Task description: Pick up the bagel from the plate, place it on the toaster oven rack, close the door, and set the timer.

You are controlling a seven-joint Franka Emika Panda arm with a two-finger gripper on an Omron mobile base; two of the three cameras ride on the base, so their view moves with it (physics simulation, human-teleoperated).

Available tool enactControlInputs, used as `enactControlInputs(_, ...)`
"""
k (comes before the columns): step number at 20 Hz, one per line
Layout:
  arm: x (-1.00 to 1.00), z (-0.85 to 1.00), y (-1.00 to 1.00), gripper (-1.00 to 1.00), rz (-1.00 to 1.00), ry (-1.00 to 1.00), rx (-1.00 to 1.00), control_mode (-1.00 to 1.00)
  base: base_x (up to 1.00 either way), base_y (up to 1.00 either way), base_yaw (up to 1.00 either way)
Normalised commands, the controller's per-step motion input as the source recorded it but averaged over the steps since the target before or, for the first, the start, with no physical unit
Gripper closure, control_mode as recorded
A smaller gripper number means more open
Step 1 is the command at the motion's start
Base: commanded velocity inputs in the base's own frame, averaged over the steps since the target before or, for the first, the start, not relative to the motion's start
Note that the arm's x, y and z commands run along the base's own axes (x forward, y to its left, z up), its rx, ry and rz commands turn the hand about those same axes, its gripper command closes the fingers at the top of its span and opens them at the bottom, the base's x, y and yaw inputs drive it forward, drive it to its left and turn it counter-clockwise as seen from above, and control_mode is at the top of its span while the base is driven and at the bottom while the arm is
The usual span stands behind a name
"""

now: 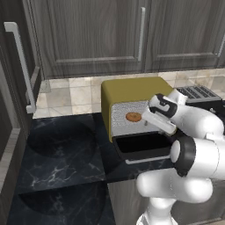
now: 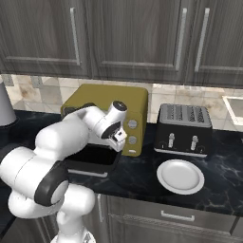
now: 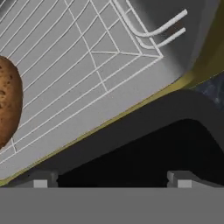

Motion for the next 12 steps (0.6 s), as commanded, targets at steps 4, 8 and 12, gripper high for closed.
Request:
enactControlInputs(4, -1.0, 0.03, -0.21, -1.0, -0.02, -0.02, 0.0, -1.0, 0.0, 0.0, 0.0)
enactControlInputs(8, -1.0, 0.17, -0.17, -1.0, -0.05, 0.0, 0.0, -1.0, 0.0, 0.0, 0.0)
enactControlInputs(12, -0.86, 0.08, -0.06, -1.0, -0.07, 0.0, 0.0, -1.0, 0.0, 0.0, 0.0)
